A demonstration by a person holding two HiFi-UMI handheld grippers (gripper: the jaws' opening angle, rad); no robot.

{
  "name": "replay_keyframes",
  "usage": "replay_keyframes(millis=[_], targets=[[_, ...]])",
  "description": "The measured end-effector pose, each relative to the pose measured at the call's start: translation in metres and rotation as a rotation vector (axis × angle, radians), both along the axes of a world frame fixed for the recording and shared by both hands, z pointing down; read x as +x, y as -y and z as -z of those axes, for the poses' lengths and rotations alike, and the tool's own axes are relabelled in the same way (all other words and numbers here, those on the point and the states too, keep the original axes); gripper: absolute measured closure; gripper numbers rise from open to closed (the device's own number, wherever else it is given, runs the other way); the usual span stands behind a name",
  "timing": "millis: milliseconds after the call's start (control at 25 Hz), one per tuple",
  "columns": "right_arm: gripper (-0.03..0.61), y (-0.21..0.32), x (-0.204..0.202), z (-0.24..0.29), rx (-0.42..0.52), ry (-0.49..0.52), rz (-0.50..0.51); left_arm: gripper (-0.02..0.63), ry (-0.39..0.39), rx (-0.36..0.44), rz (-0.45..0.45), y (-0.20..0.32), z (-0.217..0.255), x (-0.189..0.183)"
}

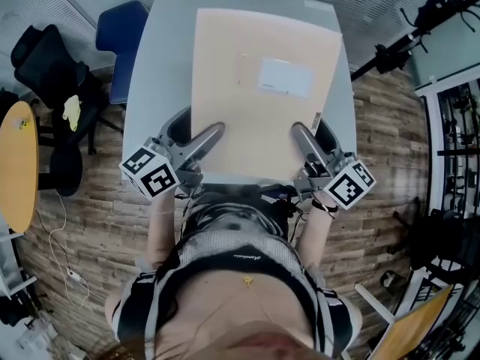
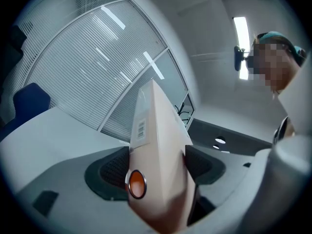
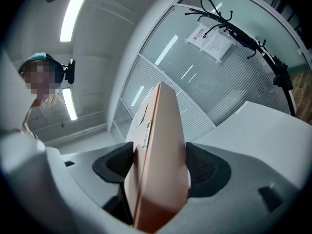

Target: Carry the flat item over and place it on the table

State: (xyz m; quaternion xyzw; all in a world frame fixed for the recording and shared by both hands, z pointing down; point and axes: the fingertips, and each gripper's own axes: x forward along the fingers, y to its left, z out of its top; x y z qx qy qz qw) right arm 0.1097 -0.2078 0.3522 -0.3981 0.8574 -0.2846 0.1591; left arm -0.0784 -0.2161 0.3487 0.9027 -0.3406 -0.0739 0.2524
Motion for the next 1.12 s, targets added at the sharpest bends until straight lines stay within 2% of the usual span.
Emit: replay_keyframes(millis=[1120], targets=[[0.262, 0.023, -0.004, -0.004, -0.008, -0.005, 0.007, 0.258, 0.007, -0.012, 0.008, 0.022, -0.004, -0.002]])
